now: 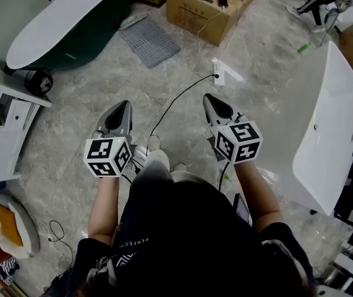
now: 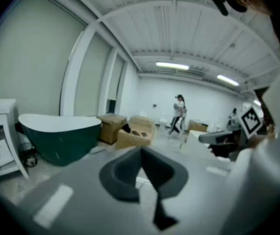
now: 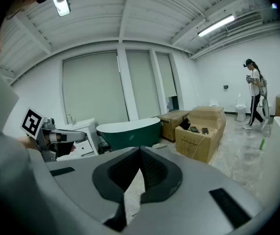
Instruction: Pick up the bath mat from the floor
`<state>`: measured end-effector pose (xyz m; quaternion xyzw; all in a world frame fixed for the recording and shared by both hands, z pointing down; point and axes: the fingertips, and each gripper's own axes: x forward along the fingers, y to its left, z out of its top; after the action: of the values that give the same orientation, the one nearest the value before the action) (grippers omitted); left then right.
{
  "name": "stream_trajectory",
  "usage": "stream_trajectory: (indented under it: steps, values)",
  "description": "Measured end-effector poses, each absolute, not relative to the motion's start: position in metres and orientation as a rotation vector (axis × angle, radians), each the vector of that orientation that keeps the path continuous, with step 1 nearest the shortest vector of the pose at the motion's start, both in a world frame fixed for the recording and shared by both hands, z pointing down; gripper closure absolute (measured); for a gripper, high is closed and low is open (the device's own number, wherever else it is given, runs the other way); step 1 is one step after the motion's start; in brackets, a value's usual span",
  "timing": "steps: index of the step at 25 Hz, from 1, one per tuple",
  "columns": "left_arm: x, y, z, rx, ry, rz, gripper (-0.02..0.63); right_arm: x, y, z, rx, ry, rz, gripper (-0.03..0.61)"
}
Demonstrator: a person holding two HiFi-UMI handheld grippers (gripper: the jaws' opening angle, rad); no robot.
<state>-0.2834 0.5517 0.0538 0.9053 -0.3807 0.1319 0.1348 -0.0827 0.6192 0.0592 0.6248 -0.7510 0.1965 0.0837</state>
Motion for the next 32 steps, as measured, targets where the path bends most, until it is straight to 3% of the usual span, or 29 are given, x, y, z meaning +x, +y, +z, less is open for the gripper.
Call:
stream_trajectory:
  steps: [32]
  values:
    - [-0.224, 0.37, 0.104, 2.493, -0.934, 0.383, 0.609, -0.028, 0.444, 0.108, 1.803, -2.129, 0.764, 0.58]
